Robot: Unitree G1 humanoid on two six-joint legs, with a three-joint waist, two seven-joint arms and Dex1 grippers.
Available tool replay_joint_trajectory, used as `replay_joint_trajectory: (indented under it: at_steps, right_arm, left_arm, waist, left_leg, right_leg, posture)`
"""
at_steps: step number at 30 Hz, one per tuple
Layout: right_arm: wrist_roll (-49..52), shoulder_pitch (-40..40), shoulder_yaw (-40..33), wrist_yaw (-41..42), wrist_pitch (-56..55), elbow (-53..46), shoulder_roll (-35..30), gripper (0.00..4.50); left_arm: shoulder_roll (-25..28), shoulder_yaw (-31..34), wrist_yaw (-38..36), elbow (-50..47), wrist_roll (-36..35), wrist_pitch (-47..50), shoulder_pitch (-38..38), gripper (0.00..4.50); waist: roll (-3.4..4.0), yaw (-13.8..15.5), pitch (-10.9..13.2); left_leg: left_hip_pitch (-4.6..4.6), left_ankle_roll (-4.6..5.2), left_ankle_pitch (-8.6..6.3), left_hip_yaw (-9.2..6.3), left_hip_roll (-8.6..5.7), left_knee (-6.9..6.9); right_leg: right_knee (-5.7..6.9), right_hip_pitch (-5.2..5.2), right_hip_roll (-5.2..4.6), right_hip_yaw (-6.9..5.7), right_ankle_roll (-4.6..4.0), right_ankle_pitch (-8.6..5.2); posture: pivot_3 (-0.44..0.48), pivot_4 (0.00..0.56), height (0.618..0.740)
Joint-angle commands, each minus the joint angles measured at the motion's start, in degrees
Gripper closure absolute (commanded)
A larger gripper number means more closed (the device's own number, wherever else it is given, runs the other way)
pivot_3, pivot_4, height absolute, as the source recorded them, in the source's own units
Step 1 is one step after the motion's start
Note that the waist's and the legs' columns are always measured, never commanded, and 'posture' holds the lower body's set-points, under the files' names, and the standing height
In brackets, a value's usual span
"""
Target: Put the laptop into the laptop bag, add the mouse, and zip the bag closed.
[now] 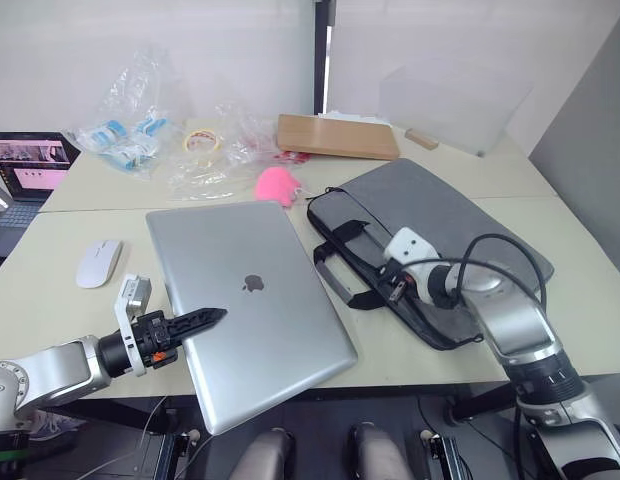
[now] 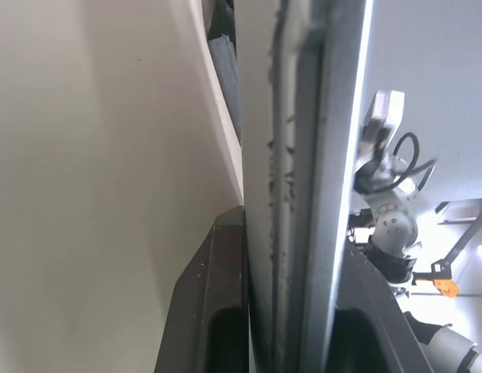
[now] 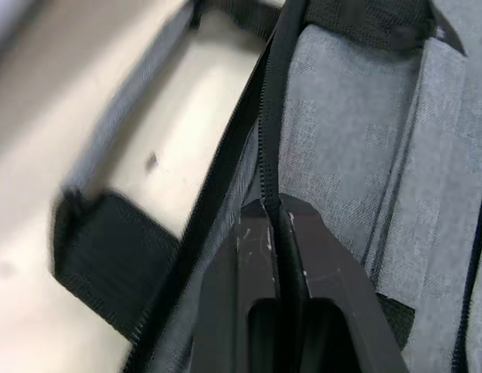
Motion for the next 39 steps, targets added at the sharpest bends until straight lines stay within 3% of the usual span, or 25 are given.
replay_joint_trajectory:
  at_steps: [1,8,15,20,26,39]
  right_arm:
    - [6.88,-6.05,-7.11,-0.79,8.51,-3.11,1.99,4.45]
    - [10.79,-9.87,-8.16,-1.59,11.55,-2.12,0.29,4.45]
    - [14.58,-12.34,-10.02,-3.52,14.62,-2.15,0.66,4.45]
    - [16.65,-12.87,-10.62,-5.12,16.03,-2.41,0.73,4.45]
    - [19.5,-13.56,-10.82,-7.05,18.24,-3.96,1.37,4.45]
    - [22.28,-13.83,-11.01,-11.67,19.35,-5.22,4.71,4.45]
  left_arm:
    - [-0.77,0.6,-4.56,1.94,-3.19,1.64,-6.22,4.15]
    - [-0.59,-3.94,-7.8,14.87,-3.19,9.8,-16.36,4.15]
    - [-3.47,-5.84,-6.49,28.48,-3.19,14.59,-24.25,4.15]
    - [-4.89,-7.21,-4.16,32.0,-3.19,15.88,-26.17,4.15]
    - [-9.89,-6.09,3.91,29.84,-3.19,11.16,-28.19,4.15]
    - [-27.87,-5.27,23.32,28.43,-3.19,-0.45,-38.88,4.15]
  waist:
    - [0.01,-0.01,0.0]
    - [0.0,-0.19,0.0]
    - [-0.02,-0.2,0.0]
    - [-0.02,-0.45,-0.01]
    - [-0.02,-0.17,-0.01]
    - [-0.04,-0.11,-0.01]
  left_leg:
    - [0.0,0.0,0.0,0.01,0.04,0.0]
    - [-0.02,0.03,-0.06,0.05,0.23,-0.04]
    - [-0.68,-0.09,0.0,0.14,0.25,0.09]
    - [-0.79,-0.1,0.01,0.16,0.29,0.17]
    - [-0.82,-0.11,0.02,0.16,0.29,0.24]
    - [-1.24,-0.12,0.02,0.26,0.31,0.92]
  right_leg:
    - [-0.02,0.0,0.02,0.0,-0.02,0.01]
    - [0.04,-0.09,0.48,-0.01,-0.18,0.12]
    - [0.29,-0.93,0.46,0.07,-0.32,0.3]
    - [0.29,-1.02,0.47,0.09,-0.37,0.4]
    - [0.28,-1.02,0.42,0.09,-0.34,0.45]
    - [0.23,-1.02,0.38,0.11,-0.13,0.76]
  posture:
    - [0.0,0.15,0.74]
    - [0.0,0.15,0.74]
    - [0.0,0.15,0.74]
    - [0.0,0.15,0.74]
    - [0.0,0.15,0.74]
    - [0.0,0.15,0.74]
